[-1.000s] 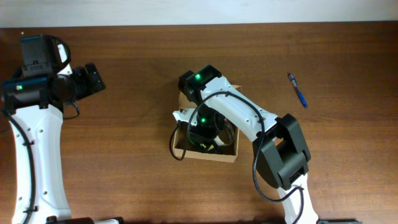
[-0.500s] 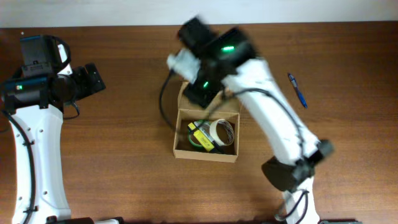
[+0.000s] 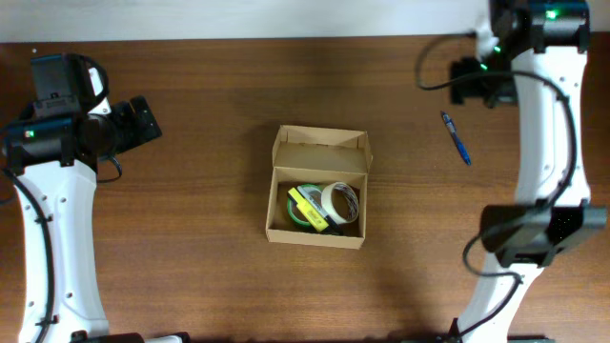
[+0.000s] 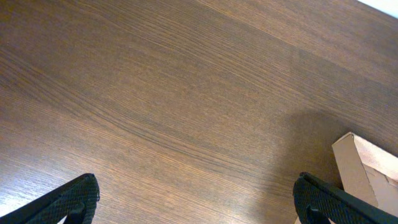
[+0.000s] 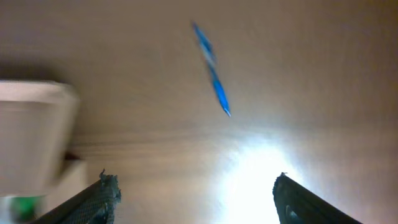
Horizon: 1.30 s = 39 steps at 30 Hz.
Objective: Pack container
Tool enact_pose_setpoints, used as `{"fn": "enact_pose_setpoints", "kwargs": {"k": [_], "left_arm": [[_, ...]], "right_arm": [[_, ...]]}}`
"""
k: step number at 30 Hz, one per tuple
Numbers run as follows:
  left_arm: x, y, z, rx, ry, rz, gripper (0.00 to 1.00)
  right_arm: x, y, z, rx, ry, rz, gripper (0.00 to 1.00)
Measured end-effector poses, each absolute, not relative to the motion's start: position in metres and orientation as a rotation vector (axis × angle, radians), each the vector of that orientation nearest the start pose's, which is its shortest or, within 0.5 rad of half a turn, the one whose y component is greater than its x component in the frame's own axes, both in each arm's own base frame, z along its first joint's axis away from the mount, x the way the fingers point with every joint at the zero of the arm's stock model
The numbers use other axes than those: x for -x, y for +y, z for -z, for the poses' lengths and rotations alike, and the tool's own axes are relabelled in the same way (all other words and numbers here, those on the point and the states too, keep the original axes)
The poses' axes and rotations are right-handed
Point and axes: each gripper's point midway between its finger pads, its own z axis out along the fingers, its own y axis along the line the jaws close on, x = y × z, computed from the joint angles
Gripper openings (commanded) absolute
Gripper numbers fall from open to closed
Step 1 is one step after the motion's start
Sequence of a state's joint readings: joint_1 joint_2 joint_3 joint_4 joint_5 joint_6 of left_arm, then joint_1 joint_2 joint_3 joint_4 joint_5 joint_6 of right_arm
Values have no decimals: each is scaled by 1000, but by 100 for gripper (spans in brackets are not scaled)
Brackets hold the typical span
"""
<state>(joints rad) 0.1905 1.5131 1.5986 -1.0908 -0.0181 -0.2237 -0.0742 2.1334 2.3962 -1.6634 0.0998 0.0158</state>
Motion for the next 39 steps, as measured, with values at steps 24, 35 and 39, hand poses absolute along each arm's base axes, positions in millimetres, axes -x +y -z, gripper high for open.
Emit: {"fn": "enact_pose_setpoints", "kwargs": {"k": [24, 35, 39], "left_arm": [[-368, 74, -250, 537, 2520, -11, 99], [-368, 74, -250, 536, 2520, -11, 99], [-368, 74, -250, 536, 2520, -11, 99]], "right_arm": [[-462, -111, -97, 319, 2942, 247, 86], [-448, -110, -17, 397, 3128, 183, 95], [-445, -108, -4, 404, 3154, 158, 95]]}}
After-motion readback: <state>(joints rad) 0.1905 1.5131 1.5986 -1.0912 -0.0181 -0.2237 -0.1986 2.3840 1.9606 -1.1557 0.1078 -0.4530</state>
